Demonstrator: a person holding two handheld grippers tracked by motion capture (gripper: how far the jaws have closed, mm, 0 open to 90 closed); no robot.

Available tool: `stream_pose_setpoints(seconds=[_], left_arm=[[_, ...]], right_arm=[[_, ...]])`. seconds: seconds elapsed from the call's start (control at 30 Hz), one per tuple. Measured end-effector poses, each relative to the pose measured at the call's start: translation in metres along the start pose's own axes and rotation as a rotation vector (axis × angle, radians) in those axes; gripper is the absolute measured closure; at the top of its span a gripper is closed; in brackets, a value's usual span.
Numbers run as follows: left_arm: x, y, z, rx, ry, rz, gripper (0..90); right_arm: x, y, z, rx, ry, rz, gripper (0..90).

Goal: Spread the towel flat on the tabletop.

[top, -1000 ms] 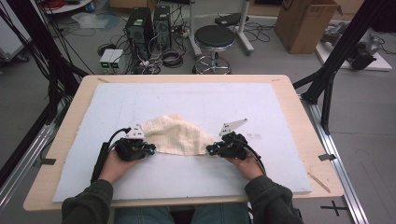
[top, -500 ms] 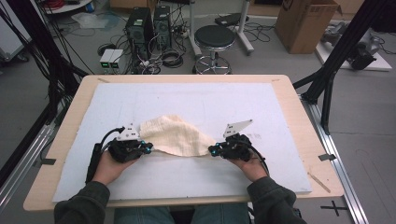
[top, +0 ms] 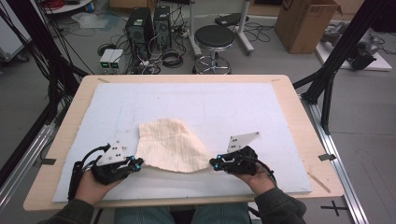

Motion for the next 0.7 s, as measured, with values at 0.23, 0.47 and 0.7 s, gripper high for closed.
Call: stream_pose_setpoints(seconds=[0.23, 0.47, 0.7], left_arm=[[0.018, 0.01, -0.027, 0.022, -0.026, 0.035, 86.2], [0.018, 0.02, -0.027, 0.052, -0.004, -0.017, 69.7], [0.003, 0.018, -0.003, 0.011, 0.021, -0.075, 59.7]], right_arm=[[0.003, -0.001, 0.034, -0.046, 0.049, 0.052, 85.7], [-0.003, -0.008, 0.041, -0.088, 0.036, 0.064, 72.0], [-0.024, 0.001, 0.019, -0.053, 0.005, -0.002, 66.8]])
Point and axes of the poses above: each handheld gripper's, and its own axes: y roughly backward along the jaws, x roughly out of its underside, z roughly to its left, the point moved 3 cm from there along -y, roughly forward along the jaws, and after that the axes turned 9 degrees about x, right-handed, at the moved point
